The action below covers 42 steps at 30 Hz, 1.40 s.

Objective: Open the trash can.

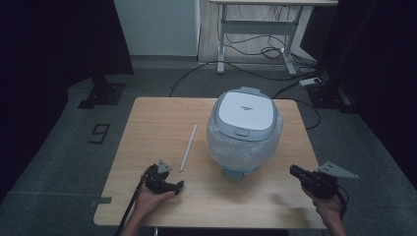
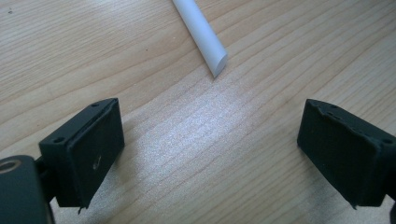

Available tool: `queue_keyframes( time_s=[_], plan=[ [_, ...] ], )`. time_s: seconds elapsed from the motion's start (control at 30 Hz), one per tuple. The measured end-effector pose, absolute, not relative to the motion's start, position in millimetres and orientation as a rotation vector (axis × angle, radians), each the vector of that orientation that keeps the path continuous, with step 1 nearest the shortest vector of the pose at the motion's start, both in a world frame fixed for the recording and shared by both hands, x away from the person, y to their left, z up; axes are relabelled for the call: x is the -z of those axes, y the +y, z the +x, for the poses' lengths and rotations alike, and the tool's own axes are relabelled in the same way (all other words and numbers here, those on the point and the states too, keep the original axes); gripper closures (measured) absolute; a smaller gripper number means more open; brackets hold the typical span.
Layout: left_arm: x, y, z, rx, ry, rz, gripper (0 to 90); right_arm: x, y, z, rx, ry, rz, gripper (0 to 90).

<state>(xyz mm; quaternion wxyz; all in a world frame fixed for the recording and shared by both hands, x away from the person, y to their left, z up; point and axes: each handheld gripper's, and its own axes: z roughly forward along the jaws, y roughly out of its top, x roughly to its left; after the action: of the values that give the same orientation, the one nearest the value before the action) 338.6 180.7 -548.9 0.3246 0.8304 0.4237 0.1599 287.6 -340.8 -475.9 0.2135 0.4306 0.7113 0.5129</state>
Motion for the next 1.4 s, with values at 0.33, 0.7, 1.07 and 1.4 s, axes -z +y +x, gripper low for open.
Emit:
queue_keyframes(
  time_s=[0.33, 0.7, 1.07, 1.4],
  plan=[
    [548.9, 180.7, 338.7, -0.420, 1.111, 2.178, 6.7, 453.5, -326.0, 284.9, -1.537, 1.996, 1.111, 89.9],
    [548.8, 180.5, 338.7, -0.421, 1.114, 2.178, 6.7, 430.4, -316.1, 287.5, -1.583, 1.982, 1.037, 89.9],
    [548.9, 180.2, 338.6, -0.421, 1.117, 2.174, 6.7, 391.3, -306.5, 293.4, -1.620, 1.977, 0.962, 89.9],
    [549.0, 179.9, 338.6, -0.424, 1.120, 2.172, 6.8, 369.5, -293.9, 296.0, -1.659, 2.002, 0.894, 89.9]
  ],
)
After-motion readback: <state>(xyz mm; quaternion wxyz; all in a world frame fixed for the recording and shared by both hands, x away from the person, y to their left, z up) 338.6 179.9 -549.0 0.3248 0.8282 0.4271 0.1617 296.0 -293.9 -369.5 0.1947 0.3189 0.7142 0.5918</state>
